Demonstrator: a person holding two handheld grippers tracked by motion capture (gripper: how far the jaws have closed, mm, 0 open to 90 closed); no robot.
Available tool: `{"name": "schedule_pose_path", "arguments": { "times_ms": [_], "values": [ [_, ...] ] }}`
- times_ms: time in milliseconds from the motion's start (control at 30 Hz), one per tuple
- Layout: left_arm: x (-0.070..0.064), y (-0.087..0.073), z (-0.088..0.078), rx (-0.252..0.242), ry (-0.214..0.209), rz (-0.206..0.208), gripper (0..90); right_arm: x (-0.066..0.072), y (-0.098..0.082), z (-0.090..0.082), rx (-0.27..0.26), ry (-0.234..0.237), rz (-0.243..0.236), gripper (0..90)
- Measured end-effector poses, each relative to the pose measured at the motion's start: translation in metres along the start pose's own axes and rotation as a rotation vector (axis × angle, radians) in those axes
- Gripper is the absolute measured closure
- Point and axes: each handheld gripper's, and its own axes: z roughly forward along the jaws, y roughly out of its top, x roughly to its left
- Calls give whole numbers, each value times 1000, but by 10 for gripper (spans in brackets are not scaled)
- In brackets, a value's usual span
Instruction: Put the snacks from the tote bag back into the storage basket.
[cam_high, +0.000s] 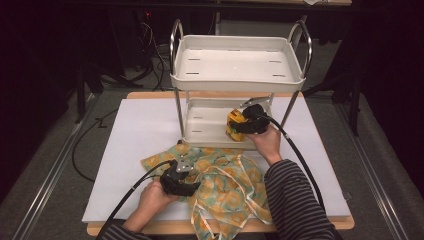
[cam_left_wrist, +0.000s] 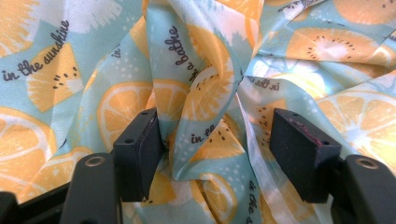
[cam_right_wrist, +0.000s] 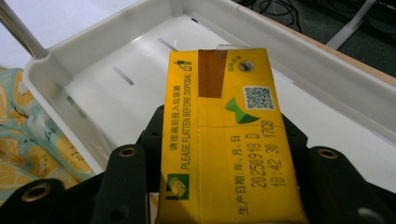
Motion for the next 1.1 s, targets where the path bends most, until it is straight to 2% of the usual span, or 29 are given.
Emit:
{"name": "schedule_pose_path", "arguments": {
  "times_ms": [133,200,233,467,667,800,900,1100],
  "values": [
    [0,0,0,3,0,-1,352,0,0,0,4,7,-10,526],
    [0,0,0,5,-1,-1,352,0,-1,0,17,9,0,531],
    [0,0,0,4,-1,-1,352,-2,-1,0,14,9,-10,533],
    [0,0,0,0,1,-4,352,1,-1,2,11,6,-2,526],
    [0,0,0,1,0,-3,352,-2,-2,4,29,0,-12,458],
    [0,0,0,-1,1,-3,351,1,-3,5,25,-3,-14,411],
    [0,0,0,0,-1,-3,351,5,-2,3,6,-6,-41,395],
    [0,0,0,0,1,-2,351,5,-2,1,5,-39,-57,372]
  ]
}}
